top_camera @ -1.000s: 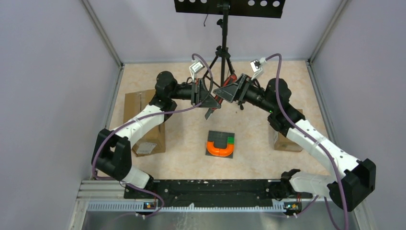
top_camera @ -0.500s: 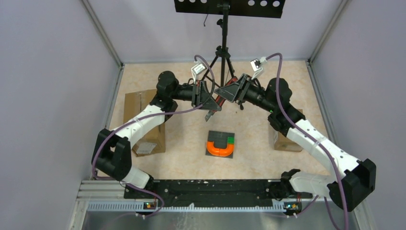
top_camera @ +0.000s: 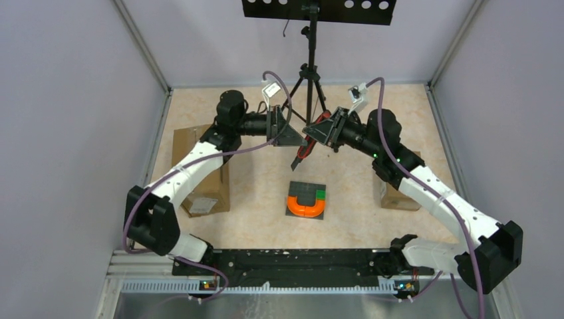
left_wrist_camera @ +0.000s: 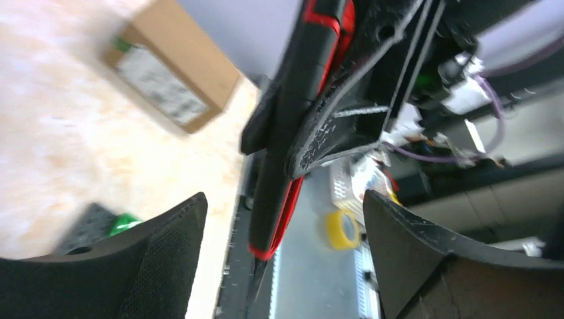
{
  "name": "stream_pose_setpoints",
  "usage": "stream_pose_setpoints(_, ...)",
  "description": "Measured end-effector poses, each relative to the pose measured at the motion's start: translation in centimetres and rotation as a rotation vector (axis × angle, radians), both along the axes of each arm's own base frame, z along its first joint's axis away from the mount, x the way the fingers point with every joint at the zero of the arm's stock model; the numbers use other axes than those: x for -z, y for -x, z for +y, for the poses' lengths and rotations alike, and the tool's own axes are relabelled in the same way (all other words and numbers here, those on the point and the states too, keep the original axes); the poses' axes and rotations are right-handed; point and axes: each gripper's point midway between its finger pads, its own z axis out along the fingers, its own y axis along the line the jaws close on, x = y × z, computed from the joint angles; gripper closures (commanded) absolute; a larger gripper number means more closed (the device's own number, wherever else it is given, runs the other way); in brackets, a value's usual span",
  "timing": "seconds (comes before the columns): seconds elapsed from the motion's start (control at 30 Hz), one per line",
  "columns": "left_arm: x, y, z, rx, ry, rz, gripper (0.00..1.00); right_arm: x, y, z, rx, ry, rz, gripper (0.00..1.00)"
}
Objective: Unpack the express box
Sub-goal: Pick up the knife at the center of the board, then move the express box to the center of the board.
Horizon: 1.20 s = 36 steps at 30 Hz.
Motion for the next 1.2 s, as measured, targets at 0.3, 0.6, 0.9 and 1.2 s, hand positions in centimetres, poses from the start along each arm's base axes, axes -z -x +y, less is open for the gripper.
stream_pose_setpoints(0.3, 2.2, -9.1, 9.2, -0.806, -0.35, 0.032, 0.02, 4.5, -0.9, -3.2, 0.137, 0.233, 0.032, 1.0)
stream_pose_setpoints(0.6, 4.7, -9.3, 30.1, -1.605, -0.716, 0.154, 0.02, 5.3, 0.0, -5.0, 0.182, 0.33, 0.017, 1.0)
stream_pose_setpoints(0.9, 7.9, -4.4, 42.2, -1.943, -0.84, 0.355, 0.02, 4.7, 0.9, -5.7, 0.185, 0.338, -0.005, 1.0)
stream_pose_setpoints(1.2, 14.5, -3.2, 40.8, -1.836, -0.579, 0.611, 0.02, 6.3, 1.7, -5.4, 0.138, 0.357, 0.017, 1.0)
